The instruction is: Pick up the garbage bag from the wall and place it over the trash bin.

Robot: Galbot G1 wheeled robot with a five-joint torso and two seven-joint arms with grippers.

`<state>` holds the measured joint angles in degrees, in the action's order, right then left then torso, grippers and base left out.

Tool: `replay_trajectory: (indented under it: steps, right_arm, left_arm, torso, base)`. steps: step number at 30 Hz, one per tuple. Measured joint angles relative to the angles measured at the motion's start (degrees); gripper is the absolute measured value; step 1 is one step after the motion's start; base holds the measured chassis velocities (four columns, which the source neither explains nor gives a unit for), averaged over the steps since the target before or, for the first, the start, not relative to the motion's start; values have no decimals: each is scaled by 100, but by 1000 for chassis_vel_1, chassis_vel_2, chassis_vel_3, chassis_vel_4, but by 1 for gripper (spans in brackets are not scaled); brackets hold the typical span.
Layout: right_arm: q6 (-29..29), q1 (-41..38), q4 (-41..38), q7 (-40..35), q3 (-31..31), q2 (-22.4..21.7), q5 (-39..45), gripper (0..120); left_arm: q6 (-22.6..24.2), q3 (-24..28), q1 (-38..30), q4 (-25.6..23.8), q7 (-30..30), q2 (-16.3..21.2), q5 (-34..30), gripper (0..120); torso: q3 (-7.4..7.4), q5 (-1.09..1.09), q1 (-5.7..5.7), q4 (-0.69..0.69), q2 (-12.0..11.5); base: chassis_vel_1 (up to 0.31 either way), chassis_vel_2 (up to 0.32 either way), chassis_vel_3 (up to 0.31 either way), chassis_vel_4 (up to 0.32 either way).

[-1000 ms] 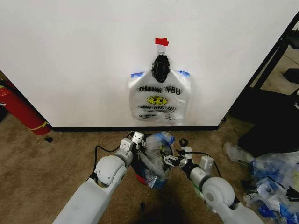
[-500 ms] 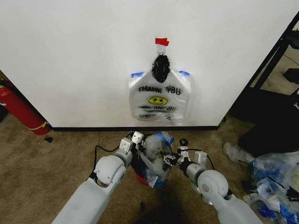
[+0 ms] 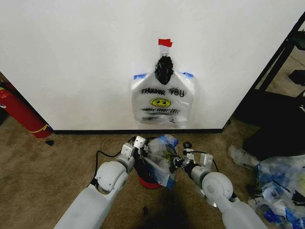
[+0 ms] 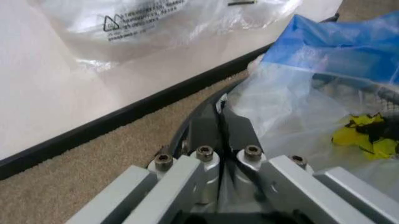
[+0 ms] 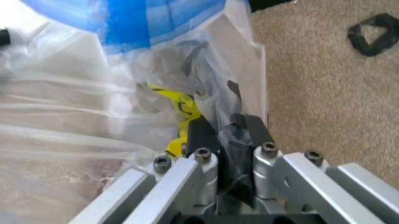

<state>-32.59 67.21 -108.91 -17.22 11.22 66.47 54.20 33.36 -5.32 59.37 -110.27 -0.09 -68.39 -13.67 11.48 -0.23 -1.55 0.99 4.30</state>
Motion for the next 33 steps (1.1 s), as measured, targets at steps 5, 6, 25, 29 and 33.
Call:
replay_trajectory:
  steps: [5,6,25,29,33]
  right_arm:
    - [132,98,-79,-133,40,14,68,1]
    - [170,127,-112,-157,51,15,74,1]
    - [1516,1418,-646,1402,1170,-434,-958,1]
    - [1590,1476,-747,1683,1282,-486,-818,1]
    - [1599,1517,-797,1917,1300,-516,-787,1]
  left_arm:
    - [-88,-55,198,-179,-14,3,105,0]
    - [-102,-67,244,-221,-18,0,121,0]
    - [-960,-675,1449,-1001,-270,-64,643,0]
    - [-1246,-845,1664,-1000,-321,-91,682,0]
    - [-1575,-911,1739,-868,-414,-134,759,0]
  torso:
    - [0,0,0,0,0]
    - [0,1,0,-1,0]
    - [-1,1,1,0,0]
    - [-1,1,1,-1,0]
    - [-1,0,1,0,0]
  base:
    - [0,0,0,0]
    - [0,0,0,0]
    - [0,0,0,0]
    - [0,0,0,0]
    - [0,0,0,0]
